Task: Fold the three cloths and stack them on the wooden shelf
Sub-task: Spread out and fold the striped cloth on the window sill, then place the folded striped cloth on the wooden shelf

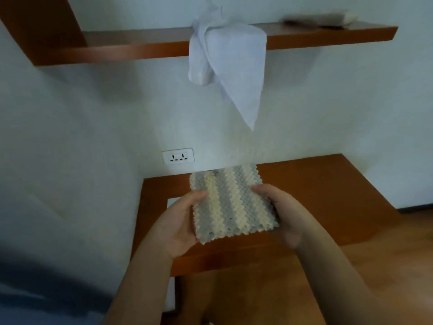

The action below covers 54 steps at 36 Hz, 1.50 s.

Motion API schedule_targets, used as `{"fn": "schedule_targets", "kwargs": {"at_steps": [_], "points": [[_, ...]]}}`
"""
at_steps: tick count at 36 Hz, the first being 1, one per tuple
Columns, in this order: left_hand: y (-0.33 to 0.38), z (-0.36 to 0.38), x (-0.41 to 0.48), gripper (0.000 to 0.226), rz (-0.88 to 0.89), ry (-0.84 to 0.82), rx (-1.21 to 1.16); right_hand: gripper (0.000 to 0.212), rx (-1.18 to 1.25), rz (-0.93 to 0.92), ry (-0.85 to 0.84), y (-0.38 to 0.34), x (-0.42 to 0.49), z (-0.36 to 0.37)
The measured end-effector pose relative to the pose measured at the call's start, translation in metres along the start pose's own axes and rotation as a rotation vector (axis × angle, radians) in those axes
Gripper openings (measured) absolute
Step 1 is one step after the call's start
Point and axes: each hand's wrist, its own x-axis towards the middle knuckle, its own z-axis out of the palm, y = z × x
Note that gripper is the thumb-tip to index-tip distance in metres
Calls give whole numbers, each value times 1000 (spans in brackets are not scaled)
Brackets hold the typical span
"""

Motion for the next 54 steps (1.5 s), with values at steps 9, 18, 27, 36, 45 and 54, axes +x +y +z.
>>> {"fn": "schedule_targets", "kwargs": {"at_steps": [9,18,27,36,45,54], "points": [[20,-64,77,33,-107,135,32,25,-122,54,17,13,100,27],[17,-133,137,23,-149,242,223,28,-214,176,50,56,185,52],[-6,-174,173,30,-130,402,450,29,-599,256,125,101,245,61],[-35,-192,193,36,-162,511,636,11,-987,221,96,141,268,53],[-52,-204,203,40,-70,550,981,40,-1116,144,109,159,277,48],[-65,-212,202,36,23,617,1367,33,-1313,37,116,166,285,46]]}}
